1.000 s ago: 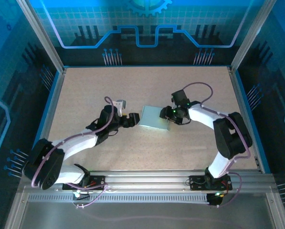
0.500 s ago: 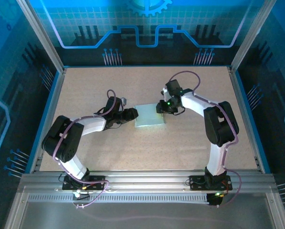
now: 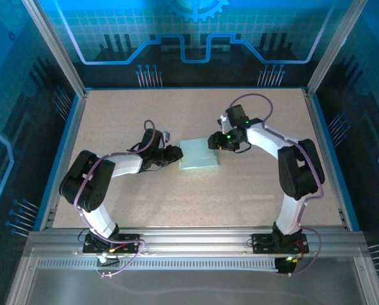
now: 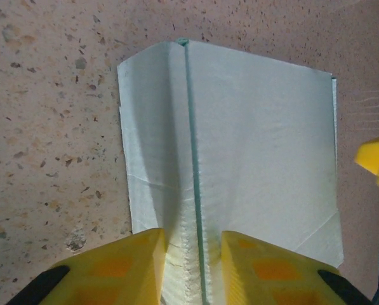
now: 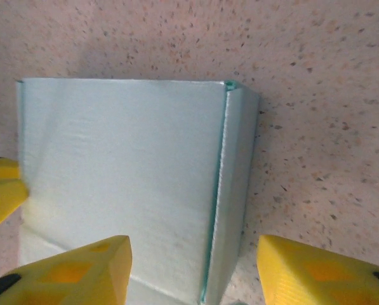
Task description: Fold the paper box
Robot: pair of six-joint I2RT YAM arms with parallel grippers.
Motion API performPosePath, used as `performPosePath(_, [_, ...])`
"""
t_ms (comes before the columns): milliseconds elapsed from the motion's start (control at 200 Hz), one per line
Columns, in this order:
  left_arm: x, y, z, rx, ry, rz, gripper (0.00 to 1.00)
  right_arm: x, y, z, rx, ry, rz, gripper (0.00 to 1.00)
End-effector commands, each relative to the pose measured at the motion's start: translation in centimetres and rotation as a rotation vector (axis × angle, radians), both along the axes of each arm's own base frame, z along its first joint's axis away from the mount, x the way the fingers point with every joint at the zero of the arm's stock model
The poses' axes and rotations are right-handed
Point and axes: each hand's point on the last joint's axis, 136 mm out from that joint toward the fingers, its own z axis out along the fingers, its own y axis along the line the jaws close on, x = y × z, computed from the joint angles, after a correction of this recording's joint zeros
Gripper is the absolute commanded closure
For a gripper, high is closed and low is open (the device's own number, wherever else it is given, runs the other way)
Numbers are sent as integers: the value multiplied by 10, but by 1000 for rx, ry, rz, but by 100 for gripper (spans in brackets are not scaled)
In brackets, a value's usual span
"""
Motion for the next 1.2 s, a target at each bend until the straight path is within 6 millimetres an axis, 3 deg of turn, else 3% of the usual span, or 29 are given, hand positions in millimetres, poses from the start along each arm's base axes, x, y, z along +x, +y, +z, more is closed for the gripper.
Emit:
performPosePath(0, [-6, 2, -12, -23, 41, -17, 73, 2, -7, 20, 67, -36, -30, 40])
performPosePath(295, [-8, 4, -18, -63, 77, -37, 82, -5, -14, 21, 101, -36, -46, 36])
performPosePath(515, [-8, 9, -17, -112, 90, -40, 88, -9, -7, 18, 167, -18, -46, 30])
performPosePath(755, [-8, 12, -17, -171, 114, -48, 88, -10, 5, 14, 267, 23, -49, 24])
performPosePath(996, [-7, 11, -18, -174, 115, -56, 87, -9, 25, 22, 413, 61, -19, 24])
performPosePath(1196, [-7, 10, -18, -175, 115, -60, 86, -7, 33, 23, 460, 88, -1, 34])
